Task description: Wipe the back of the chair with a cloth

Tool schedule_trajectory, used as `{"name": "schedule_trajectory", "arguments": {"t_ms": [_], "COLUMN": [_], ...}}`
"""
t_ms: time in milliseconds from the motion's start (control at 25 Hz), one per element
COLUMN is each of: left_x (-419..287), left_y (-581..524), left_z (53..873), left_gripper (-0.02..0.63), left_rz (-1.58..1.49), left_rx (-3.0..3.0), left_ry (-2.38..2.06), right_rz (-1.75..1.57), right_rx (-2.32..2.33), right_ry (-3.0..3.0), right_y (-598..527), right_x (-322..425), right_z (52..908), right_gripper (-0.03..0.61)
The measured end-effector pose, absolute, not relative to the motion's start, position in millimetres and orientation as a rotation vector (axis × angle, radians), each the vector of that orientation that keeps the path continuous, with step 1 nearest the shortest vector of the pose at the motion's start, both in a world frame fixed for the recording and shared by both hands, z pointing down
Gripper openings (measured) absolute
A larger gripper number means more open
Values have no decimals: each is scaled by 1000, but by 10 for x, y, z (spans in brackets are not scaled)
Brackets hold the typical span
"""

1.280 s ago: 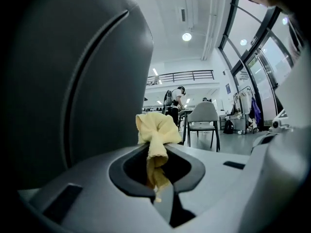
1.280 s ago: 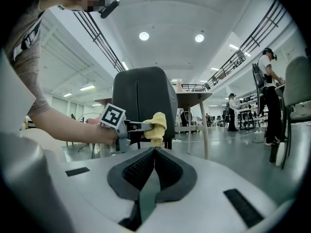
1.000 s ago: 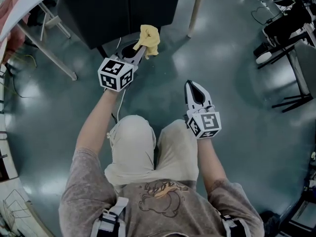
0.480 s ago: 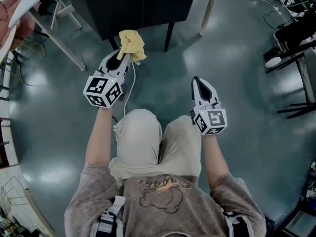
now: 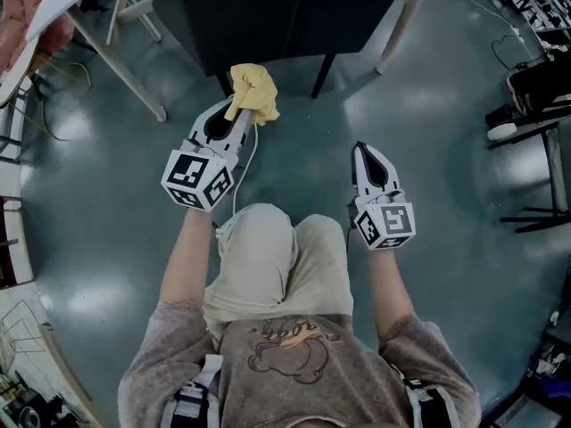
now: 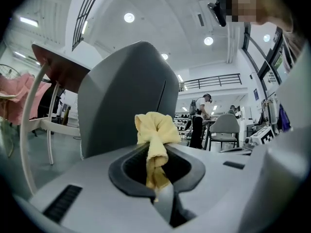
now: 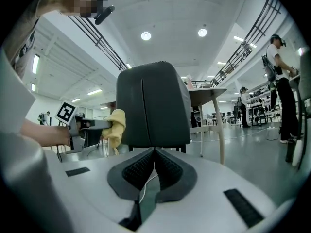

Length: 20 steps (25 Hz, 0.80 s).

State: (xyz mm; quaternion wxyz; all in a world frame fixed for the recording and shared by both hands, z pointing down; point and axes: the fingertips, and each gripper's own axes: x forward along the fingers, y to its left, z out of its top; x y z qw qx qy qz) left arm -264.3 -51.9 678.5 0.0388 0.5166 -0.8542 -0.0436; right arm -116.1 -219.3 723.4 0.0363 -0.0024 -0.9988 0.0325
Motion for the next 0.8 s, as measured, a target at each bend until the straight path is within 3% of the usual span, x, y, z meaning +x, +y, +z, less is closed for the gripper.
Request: {"name": "schedule_trajectory", "arguments": {"t_ms": [240, 800], "left_x": [-2730, -3013], "left_y": [-517, -279], "left_z": [5944, 2719], "left_gripper": [58, 60], "left_rz": [-136, -222], "left_rx": [1648, 1670], "left_ry": [-2554, -2446], "right_rz": [136, 206], "right_rx": [-128, -192], "right_ry": [-3067, -3010], "right_y": [-1981, -1681], "right_x": [-1511, -1960], "right_z": [6297, 3130], "right_gripper": [26, 26]}}
